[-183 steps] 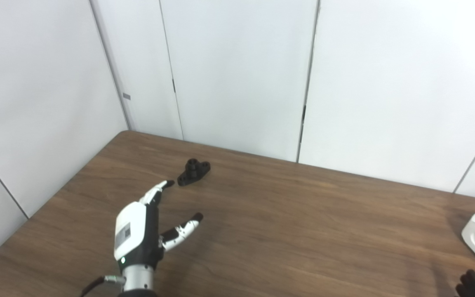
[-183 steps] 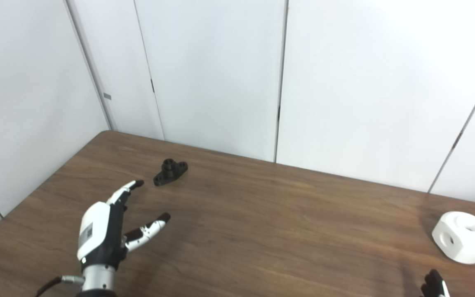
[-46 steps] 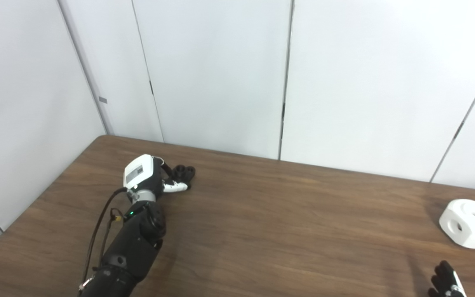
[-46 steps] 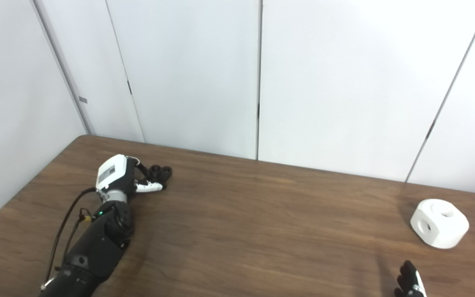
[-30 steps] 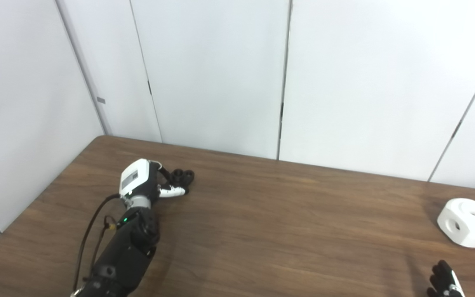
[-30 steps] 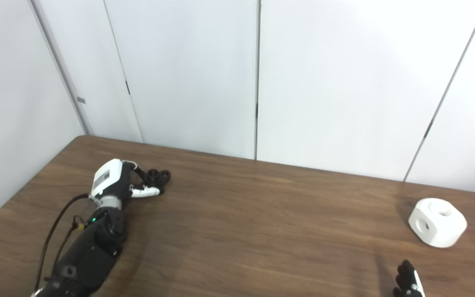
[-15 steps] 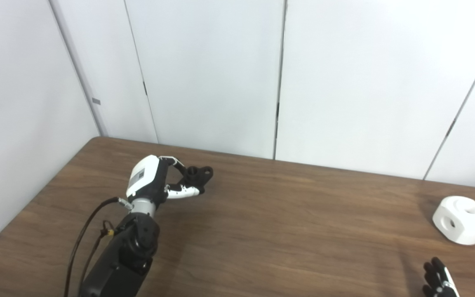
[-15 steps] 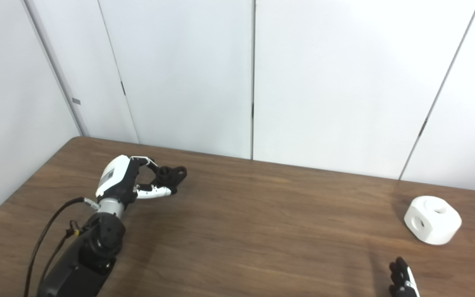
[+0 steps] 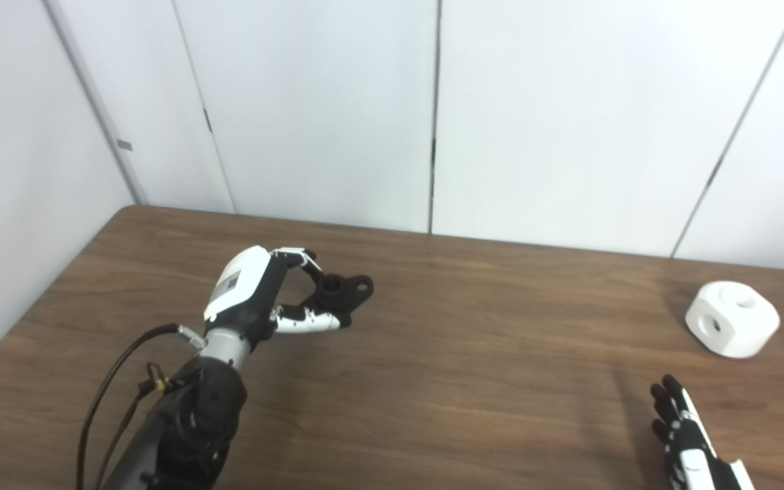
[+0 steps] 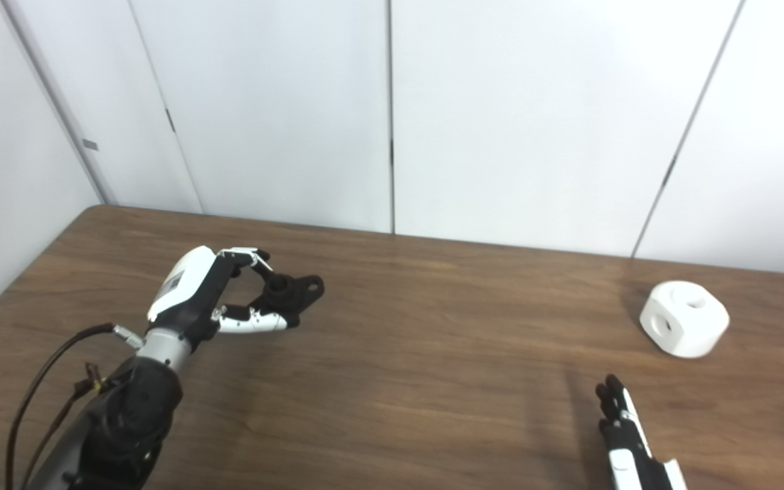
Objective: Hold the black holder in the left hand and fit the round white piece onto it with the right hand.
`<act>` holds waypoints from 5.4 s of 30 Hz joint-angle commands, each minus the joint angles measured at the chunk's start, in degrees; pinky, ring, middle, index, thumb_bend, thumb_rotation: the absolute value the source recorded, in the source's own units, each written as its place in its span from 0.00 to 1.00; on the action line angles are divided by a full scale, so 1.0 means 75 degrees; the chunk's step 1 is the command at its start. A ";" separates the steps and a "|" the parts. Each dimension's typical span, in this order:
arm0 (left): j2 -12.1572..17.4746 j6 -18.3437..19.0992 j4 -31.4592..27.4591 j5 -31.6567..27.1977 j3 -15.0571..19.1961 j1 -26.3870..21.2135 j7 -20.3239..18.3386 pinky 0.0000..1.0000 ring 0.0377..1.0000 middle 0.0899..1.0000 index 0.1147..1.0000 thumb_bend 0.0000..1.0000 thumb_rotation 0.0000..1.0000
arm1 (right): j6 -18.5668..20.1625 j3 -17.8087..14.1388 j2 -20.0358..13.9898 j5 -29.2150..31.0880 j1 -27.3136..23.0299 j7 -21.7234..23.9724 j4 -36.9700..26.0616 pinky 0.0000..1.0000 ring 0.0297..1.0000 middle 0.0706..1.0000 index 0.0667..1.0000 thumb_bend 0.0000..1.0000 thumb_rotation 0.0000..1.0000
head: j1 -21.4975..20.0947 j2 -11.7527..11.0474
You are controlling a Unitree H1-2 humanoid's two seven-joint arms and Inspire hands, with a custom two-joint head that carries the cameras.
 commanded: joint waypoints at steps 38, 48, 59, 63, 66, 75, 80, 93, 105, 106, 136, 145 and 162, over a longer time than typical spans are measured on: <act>-0.1114 -0.1788 -0.1144 0.1259 -0.2200 0.1715 -0.1397 1.00 0.93 0.81 0.42 0.51 0.06 | 0.1377 0.0660 0.0668 -0.0629 -0.0571 -0.1006 -0.1308 1.00 1.00 0.97 0.97 0.55 1.00 | -0.1500 0.1167; -0.1268 -0.1985 -0.1072 0.1666 -0.2520 0.2151 -0.1500 0.99 0.93 0.83 0.42 0.51 0.06 | 0.1562 0.0649 0.0704 -0.0605 -0.0598 -0.1051 -0.1451 1.00 1.00 0.96 0.97 0.56 1.00 | -0.1566 0.1285; -0.1275 -0.2504 -0.0680 0.1839 -0.2581 0.2412 -0.1261 1.00 0.94 0.83 0.42 0.51 0.06 | 0.1732 0.0609 0.0623 -0.0551 -0.0550 -0.1056 -0.1637 1.00 1.00 0.96 0.96 0.58 1.00 | -0.1629 0.1389; -0.1271 -0.2705 -0.0483 0.1856 -0.2546 0.2465 -0.1062 1.00 0.94 0.83 0.42 0.51 0.06 | 0.1786 0.0580 0.0607 -0.0549 -0.0534 -0.1061 -0.1677 1.00 1.00 0.96 0.96 0.59 1.00 | -0.1675 0.1394; -0.1249 -0.2807 -0.0378 0.1943 -0.2543 0.2490 -0.0978 1.00 0.94 0.83 0.42 0.51 0.06 | 0.1804 0.0561 0.0570 -0.0551 -0.0539 -0.1043 -0.1699 1.00 1.00 0.96 0.96 0.60 1.00 | -0.1718 0.1408; -0.1225 -0.3116 0.0093 0.2025 -0.2520 0.2553 -0.0669 0.98 0.94 0.82 0.42 0.51 0.06 | 0.1886 0.0444 0.0495 -0.0445 -0.0511 -0.0988 -0.1832 1.00 1.00 0.96 0.96 0.60 1.00 | -0.1845 0.1411; -0.1220 -0.3111 0.0159 0.2039 -0.2537 0.2542 -0.0682 0.98 0.94 0.82 0.42 0.51 0.06 | 0.1933 0.0379 0.0468 -0.0373 -0.0523 -0.0978 -0.1854 1.00 1.00 0.96 0.96 0.58 1.00 | -0.1897 0.1399; -0.1130 -0.3234 0.0247 0.1988 -0.2449 0.2562 -0.0624 0.98 0.94 0.83 0.42 0.51 0.06 | 0.2148 -0.0031 0.0206 -0.0534 -0.0862 -0.0984 -0.2089 1.00 1.00 0.98 0.98 0.56 1.00 | -0.2501 0.1092; -0.0924 -0.3404 0.0384 0.1863 -0.2267 0.2641 -0.0588 0.98 0.95 0.83 0.42 0.51 0.06 | 0.2332 -0.0462 -0.0572 -0.2012 -0.1446 -0.0663 -0.2291 1.00 1.00 0.98 0.99 0.59 0.87 | -0.3301 0.0593; -0.0893 -0.3428 0.0417 0.1851 -0.2245 0.2641 -0.0569 0.98 0.95 0.83 0.42 0.51 0.06 | 0.2379 -0.0415 -0.0686 -0.2426 -0.1517 -0.0632 -0.2309 0.99 0.99 0.98 0.99 0.60 0.87 | -0.3400 0.0530; -0.0498 -0.4218 0.1092 0.1478 -0.1987 0.2768 -0.0003 0.99 0.96 0.83 0.42 0.51 0.06 | 0.3195 -0.0746 -0.2426 -0.5176 -0.3950 0.0669 -0.0425 0.93 1.00 0.98 0.96 0.88 0.32 | -0.4371 -0.0278; -0.0520 -0.4287 0.1156 0.1528 -0.1999 0.2798 0.0082 0.99 0.95 0.82 0.42 0.51 0.06 | 0.3290 -0.0580 -0.2851 -0.5486 -0.4681 0.1328 0.0651 0.92 1.00 0.96 0.95 0.89 0.35 | -0.4262 -0.0340; -0.0590 -0.4282 0.1145 0.1590 -0.2038 0.2830 0.0134 0.99 0.95 0.83 0.42 0.51 0.06 | 0.3301 -0.0511 -0.2353 -0.7456 -0.5898 0.4075 0.1727 0.92 0.96 0.91 0.94 0.96 0.38 | -0.4156 -0.0320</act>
